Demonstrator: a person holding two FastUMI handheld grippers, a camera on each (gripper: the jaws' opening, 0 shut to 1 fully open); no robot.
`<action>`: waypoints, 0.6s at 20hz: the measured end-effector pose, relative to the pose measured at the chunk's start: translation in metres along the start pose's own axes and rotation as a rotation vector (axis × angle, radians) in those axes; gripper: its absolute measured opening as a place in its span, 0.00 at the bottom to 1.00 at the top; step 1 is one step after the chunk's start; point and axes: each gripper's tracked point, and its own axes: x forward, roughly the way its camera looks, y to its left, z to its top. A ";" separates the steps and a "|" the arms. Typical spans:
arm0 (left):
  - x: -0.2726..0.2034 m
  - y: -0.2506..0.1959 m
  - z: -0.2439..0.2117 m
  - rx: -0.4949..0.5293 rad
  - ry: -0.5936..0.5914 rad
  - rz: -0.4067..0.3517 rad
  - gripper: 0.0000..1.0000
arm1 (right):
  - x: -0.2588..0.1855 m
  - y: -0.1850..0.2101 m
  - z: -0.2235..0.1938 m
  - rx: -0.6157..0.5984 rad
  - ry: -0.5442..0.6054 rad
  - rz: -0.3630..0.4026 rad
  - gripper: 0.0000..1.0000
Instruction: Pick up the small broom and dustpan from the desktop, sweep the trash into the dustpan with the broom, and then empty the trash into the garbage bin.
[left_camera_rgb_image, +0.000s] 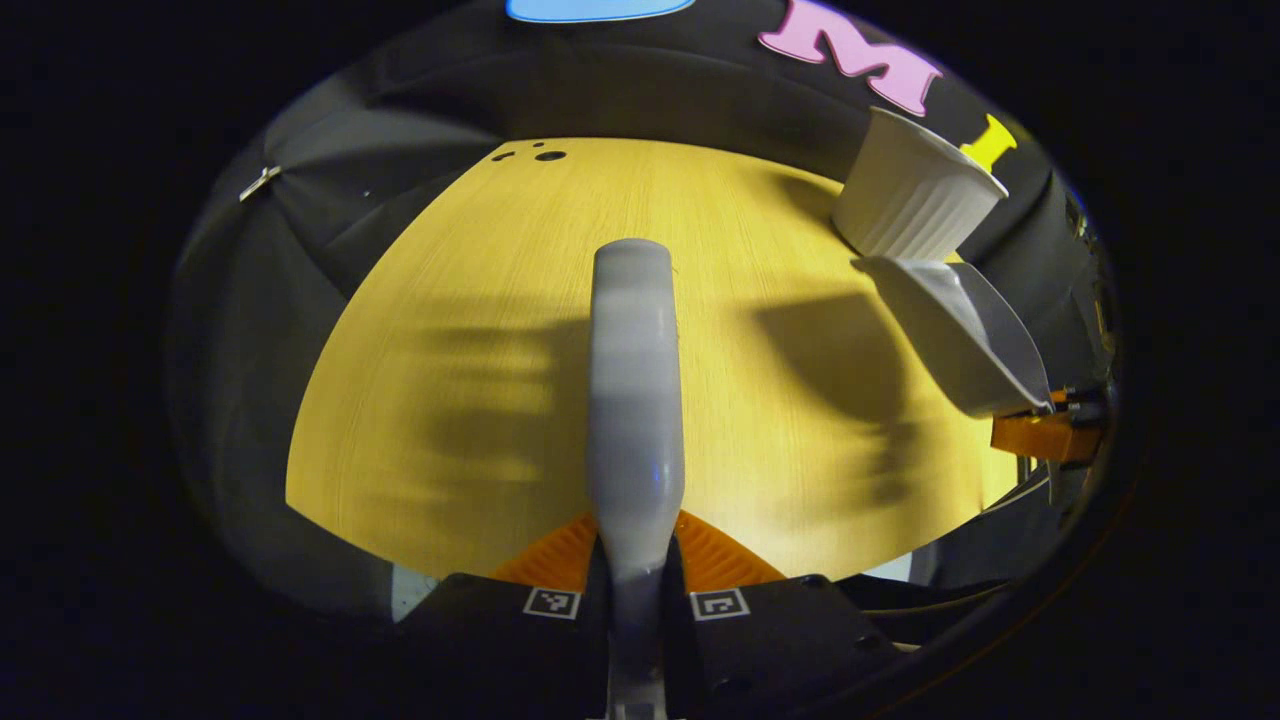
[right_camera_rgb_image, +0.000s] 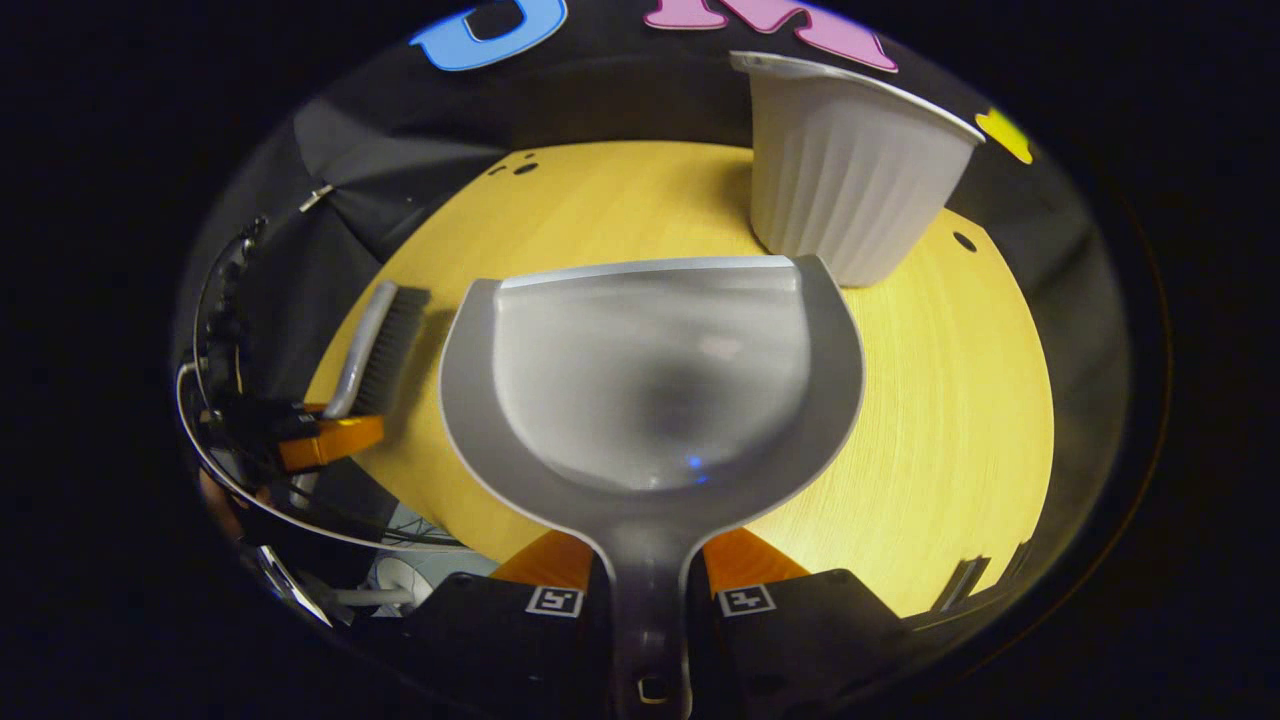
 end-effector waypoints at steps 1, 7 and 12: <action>0.006 -0.001 0.002 0.022 0.008 0.002 0.25 | 0.008 0.000 -0.004 0.024 0.016 -0.002 0.34; 0.031 -0.001 0.024 0.110 0.042 0.018 0.26 | 0.040 -0.010 -0.024 0.064 0.072 -0.038 0.34; 0.040 -0.006 0.023 0.134 0.094 0.019 0.27 | 0.049 -0.010 -0.021 0.080 0.066 -0.061 0.35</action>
